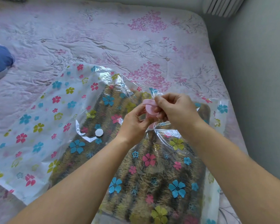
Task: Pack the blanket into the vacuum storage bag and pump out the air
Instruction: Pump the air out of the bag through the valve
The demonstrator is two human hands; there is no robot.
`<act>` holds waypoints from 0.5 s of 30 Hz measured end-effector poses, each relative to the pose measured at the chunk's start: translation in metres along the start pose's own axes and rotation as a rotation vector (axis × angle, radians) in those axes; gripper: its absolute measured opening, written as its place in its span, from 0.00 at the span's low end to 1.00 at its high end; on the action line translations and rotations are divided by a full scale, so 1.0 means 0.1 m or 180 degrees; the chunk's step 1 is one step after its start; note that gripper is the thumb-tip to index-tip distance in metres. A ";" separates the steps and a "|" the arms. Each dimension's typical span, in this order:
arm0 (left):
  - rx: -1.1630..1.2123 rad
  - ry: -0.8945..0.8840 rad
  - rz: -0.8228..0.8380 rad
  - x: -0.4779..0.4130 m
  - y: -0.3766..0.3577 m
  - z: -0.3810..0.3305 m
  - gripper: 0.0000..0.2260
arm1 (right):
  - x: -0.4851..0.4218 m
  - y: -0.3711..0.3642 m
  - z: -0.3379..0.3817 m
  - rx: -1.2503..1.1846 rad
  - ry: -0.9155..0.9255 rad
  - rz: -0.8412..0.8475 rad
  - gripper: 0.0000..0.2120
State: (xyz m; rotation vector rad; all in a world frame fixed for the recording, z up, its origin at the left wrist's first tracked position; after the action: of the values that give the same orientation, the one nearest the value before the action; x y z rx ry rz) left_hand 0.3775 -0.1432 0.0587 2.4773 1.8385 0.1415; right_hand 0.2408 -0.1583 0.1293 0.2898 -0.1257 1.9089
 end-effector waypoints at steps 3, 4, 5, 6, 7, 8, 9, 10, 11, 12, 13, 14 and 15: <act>-0.0044 -0.0051 0.0053 -0.01 -0.02 -0.03 0.18 | 0.07 0.01 0.47 -0.0002 0.0547 0.0087 0.10; -0.0057 -0.0055 0.0062 -0.01 -0.02 -0.04 0.20 | 0.12 0.03 0.68 -0.0127 0.0804 0.0124 0.10; -0.0077 -0.0046 0.0077 -0.02 -0.02 -0.04 0.20 | 0.18 0.07 0.88 -0.0285 0.1058 0.0176 0.10; -0.0098 -0.0026 0.0101 -0.03 -0.02 -0.04 0.20 | 0.24 0.11 1.05 -0.0445 0.1283 0.0232 0.10; -0.0111 -0.0001 0.0117 -0.04 -0.02 -0.03 0.20 | 0.29 0.15 1.17 -0.0593 0.1452 0.0275 0.09; -0.0109 0.0025 0.0124 -0.05 -0.02 -0.02 0.20 | 0.30 0.18 1.21 -0.0725 0.1550 0.0283 0.08; -0.0099 0.0034 0.0127 -0.06 -0.02 -0.02 0.20 | 0.29 0.20 1.17 -0.0787 0.1571 0.0232 0.08; -0.0085 0.0019 0.0123 -0.06 -0.03 -0.03 0.20 | 0.26 0.19 1.07 -0.0718 0.1503 0.0124 0.08; -0.0072 -0.0001 0.0106 -0.06 -0.04 -0.03 0.20 | 0.22 0.16 0.89 -0.0533 0.1326 -0.0008 0.09; -0.0043 -0.0016 0.0080 -0.05 -0.04 -0.04 0.19 | 0.16 0.10 0.68 -0.0323 0.1052 -0.0100 0.10; -0.0005 -0.0016 0.0051 -0.04 -0.03 -0.03 0.18 | 0.10 0.04 0.44 -0.0170 0.0721 -0.0130 0.10; 0.0023 -0.0009 0.0030 -0.03 -0.02 -0.02 0.16 | 0.06 0.00 0.23 -0.0096 0.0398 -0.0125 0.10; 0.0034 -0.0009 0.0013 -0.02 -0.01 -0.01 0.14 | 0.03 -0.01 0.08 -0.0074 0.0156 -0.0109 0.10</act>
State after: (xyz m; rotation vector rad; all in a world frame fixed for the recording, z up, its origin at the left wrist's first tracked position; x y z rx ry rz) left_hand 0.3757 -0.1453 0.0594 2.4871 1.8379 0.1288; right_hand 0.2418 -0.1573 0.1373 0.2277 -0.1095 1.8779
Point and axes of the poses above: each hand's wrist, its own x-axis away from the middle knuckle, its own y-axis out of the back of the hand, z = x × y, the point moved 9 cm from there along -x, towards the middle knuckle, and after that the axes turned 14 degrees about z, right-handed, at the moved point
